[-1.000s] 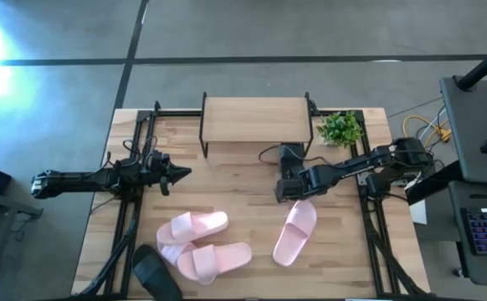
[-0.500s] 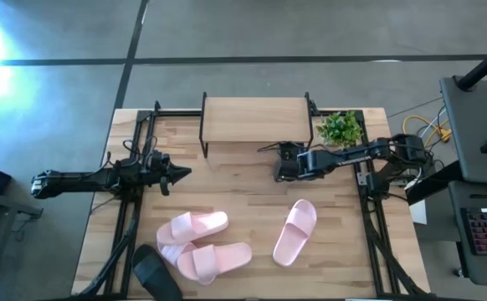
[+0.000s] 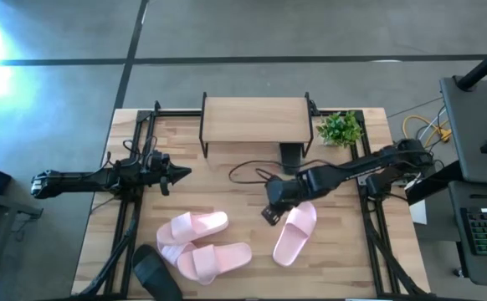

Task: Pick and place slides into the shelf
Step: Put the black slipper under the shelf

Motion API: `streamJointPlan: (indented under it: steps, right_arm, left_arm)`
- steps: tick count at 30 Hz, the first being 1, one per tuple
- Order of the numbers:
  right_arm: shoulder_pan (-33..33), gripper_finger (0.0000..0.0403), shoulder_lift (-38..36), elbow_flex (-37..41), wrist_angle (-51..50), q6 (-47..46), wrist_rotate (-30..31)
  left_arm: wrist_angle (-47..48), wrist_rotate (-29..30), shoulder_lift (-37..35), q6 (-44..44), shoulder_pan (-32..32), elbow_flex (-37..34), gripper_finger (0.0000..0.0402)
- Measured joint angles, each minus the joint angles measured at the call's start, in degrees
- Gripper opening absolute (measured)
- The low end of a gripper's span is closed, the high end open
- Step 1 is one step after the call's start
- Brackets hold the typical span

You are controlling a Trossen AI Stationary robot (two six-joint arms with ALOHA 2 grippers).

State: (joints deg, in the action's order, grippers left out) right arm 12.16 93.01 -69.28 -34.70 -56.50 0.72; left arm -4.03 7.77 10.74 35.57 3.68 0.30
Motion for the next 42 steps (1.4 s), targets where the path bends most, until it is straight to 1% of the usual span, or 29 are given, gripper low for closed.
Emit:
streamJointPlan:
  steps: [4, 6, 9, 10, 11, 15, 22, 25, 27, 28, 30, 33, 35, 36, 38, 39, 42]
  right_arm:
    - [1.05, 0.0011, -0.02, -2.81, 0.26, -1.76, 3.99]
    - [1.28, 0.0011, -0.02, -4.20, 0.31, -1.89, 4.35]
    - [1.85, 0.0011, -0.02, -6.25, 0.44, -1.93, 5.35]
    - [2.05, 0.0011, -0.02, -6.80, 0.46, -1.75, 6.03]
    - [2.29, 0.0011, -0.02, -7.33, 0.38, -1.54, 6.67]
    - [2.83, 0.0011, -0.07, -8.25, 0.37, -1.53, 8.36]
    - [2.82, 0.0011, -0.07, -7.71, 0.15, -1.93, 8.41]
    - [2.82, 0.0011, -0.07, -7.75, 0.22, -1.85, 8.40]
    - [2.82, 0.0011, -0.07, -8.02, 0.25, -1.17, 8.50]
    - [2.82, 0.0011, -0.07, -8.14, 0.23, -0.99, 8.79]
    - [2.82, 0.0011, -0.25, -8.28, 0.32, -0.83, 10.15]
    - [2.82, 0.0011, -0.89, -8.28, 0.21, -0.89, 12.84]
    - [2.82, 0.0011, -1.50, -8.28, -0.57, -1.19, 14.75]
    - [2.82, 0.0011, -1.65, -8.28, -0.82, -1.42, 15.58]
    - [2.82, 0.0011, -1.96, -8.28, -1.91, -1.72, 16.43]
    - [2.82, 0.0011, -2.02, -8.28, -2.35, -1.77, 16.48]
    - [2.82, 0.0011, -2.13, -8.28, -3.27, -1.99, 16.50]
  left_arm:
    - [-0.85, 0.14, 0.00, -0.20, 0.02, 0.00, 0.0000]
    - [-4.64, 0.16, 0.09, 1.12, 0.02, 0.00, 0.0000]
    - [-11.90, -4.70, -0.04, 13.39, -0.02, 0.00, 0.0000]
    - [-14.81, -5.26, -0.13, 16.67, -0.08, 0.00, 0.0000]
    - [-17.22, -4.87, -0.13, 17.92, -0.07, 0.00, 0.0000]
    - [-23.04, -0.61, -0.28, 13.89, 0.00, -0.01, 0.0000]
    - [-37.74, 0.21, -0.29, 13.43, 0.00, -0.02, 0.0000]
    - [-40.65, 2.71, -0.33, 12.71, 0.02, 0.53, 0.0000]
    - [-36.69, 2.08, 0.25, 9.73, -0.36, 3.79, 0.0000]
    - [-32.89, 1.62, 0.74, 8.42, -0.75, 6.27, 0.0000]
    - [-19.64, 1.56, 2.21, 5.57, -1.44, 12.56, 0.0000]
    - [4.94, 1.70, 7.43, 1.03, -2.22, 23.91, 0.0000]
    - [17.86, 1.66, 12.10, -1.19, -2.73, 31.11, 0.0000]
    - [22.69, 1.55, 14.38, -2.28, -3.10, 34.15, 0.0000]
    - [29.53, 0.54, 18.36, -4.51, -4.20, 39.49, 0.0000]
    - [31.46, -0.78, 20.16, -5.46, -4.86, 41.64, 0.0000]
    - [33.61, -6.30, 24.63, -6.10, -7.36, 45.96, 0.0000]
